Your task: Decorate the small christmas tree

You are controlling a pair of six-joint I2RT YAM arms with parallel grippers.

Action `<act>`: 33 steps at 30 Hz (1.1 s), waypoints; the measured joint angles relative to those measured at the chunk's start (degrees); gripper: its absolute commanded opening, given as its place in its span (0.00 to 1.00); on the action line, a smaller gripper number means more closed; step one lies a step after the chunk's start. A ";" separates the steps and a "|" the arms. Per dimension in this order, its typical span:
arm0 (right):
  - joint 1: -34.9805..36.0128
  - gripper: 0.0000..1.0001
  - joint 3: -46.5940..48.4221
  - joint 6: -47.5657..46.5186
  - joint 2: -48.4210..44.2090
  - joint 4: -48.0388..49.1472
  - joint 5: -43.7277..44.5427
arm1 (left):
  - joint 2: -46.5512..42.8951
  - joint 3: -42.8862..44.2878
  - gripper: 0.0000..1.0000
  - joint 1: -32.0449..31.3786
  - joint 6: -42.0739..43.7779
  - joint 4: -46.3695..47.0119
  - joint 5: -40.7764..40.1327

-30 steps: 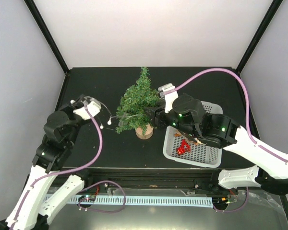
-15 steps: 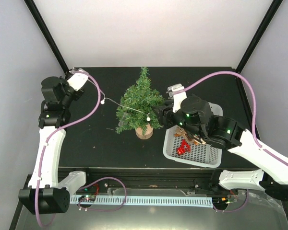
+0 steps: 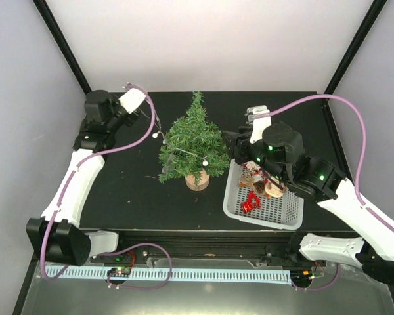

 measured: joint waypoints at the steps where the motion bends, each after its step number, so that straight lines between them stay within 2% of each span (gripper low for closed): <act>1: -0.63 0.59 0.00 -0.02 -0.13 0.15 -0.07 | 1.36 0.11 0.01 -1.14 0.00 0.57 -0.72; 8: -4.90 0.58 -0.92 0.04 -0.28 2.14 -0.35 | 11.65 4.15 0.01 -7.23 -1.29 3.06 -3.34; 13: -11.65 0.58 -3.63 0.44 0.33 4.98 -3.82 | 16.48 11.32 0.01 -8.07 -6.54 3.37 -0.39; 17: -19.82 0.59 -6.75 0.83 0.81 9.44 -10.78 | 16.85 13.97 0.01 -8.04 -11.28 5.77 5.20; 21: -29.49 0.59 -7.78 2.27 2.82 15.10 -21.59 | 17.35 14.01 0.02 -8.07 -15.37 8.81 12.17; 23: -32.74 0.58 -6.75 2.75 5.31 16.96 -26.49 | 18.32 14.53 0.05 -8.07 -17.38 9.40 14.69; 29: -33.64 0.59 -2.08 0.79 14.10 19.65 -35.85 | 22.27 16.13 0.17 -8.04 -21.70 10.16 23.58; 33: -34.05 0.59 -0.76 -1.51 18.32 20.79 -41.18 | 25.31 18.49 0.10 -7.56 -25.29 10.23 32.26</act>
